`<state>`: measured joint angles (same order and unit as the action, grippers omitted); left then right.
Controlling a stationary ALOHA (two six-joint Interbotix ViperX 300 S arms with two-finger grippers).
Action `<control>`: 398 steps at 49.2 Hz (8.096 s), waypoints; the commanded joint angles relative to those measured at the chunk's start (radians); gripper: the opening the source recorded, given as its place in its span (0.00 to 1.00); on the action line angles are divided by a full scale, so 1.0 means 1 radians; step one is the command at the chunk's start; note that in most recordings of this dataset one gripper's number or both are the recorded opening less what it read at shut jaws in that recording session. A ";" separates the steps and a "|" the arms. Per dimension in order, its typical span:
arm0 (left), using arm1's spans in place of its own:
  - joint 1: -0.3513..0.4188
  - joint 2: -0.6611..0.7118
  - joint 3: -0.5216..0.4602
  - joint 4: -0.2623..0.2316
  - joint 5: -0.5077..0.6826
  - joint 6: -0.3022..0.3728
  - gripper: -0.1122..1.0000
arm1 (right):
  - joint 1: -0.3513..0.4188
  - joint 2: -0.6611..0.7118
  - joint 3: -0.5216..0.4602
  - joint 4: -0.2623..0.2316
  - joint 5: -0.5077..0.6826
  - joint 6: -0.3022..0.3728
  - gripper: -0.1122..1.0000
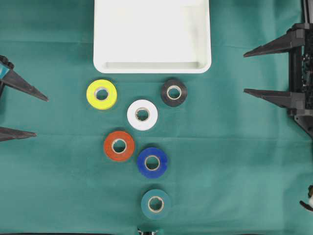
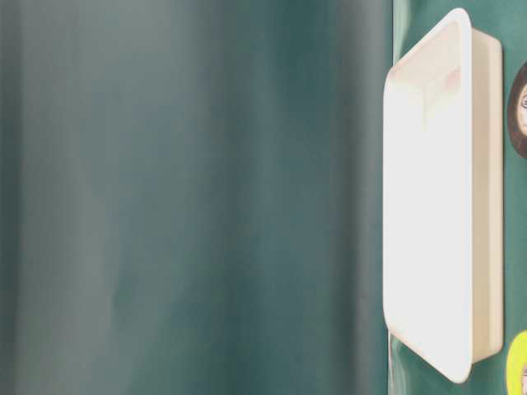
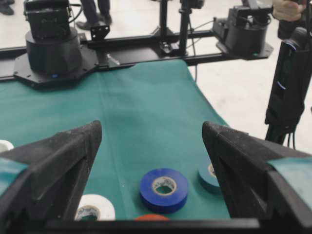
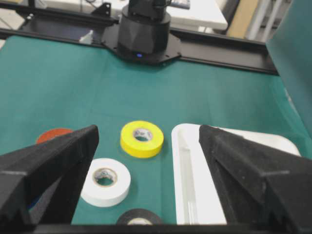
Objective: Pick up the tape from a random location and place it into the white case.
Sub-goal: 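Move the left gripper over the blue tape roll, then lower the left gripper into the blue roll's hole and close, then lift the blue roll with the left gripper toward the white tray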
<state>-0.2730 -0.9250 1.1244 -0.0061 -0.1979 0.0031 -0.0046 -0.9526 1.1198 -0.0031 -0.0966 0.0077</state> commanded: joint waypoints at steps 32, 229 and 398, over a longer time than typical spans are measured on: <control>-0.005 0.471 -0.364 0.000 -0.020 0.023 0.98 | -0.002 0.014 -0.031 -0.003 0.003 -0.005 0.93; 0.048 1.226 -1.019 0.011 0.821 0.049 0.98 | 0.009 0.037 -0.028 -0.003 0.064 -0.003 0.93; 0.046 0.979 -1.232 0.017 1.175 0.048 0.30 | 0.011 0.044 -0.052 -0.003 0.117 -0.005 0.93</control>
<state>-0.2332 0.1043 -0.0690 0.0077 0.9664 0.0491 0.0031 -0.9127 1.0968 -0.0046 0.0245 0.0031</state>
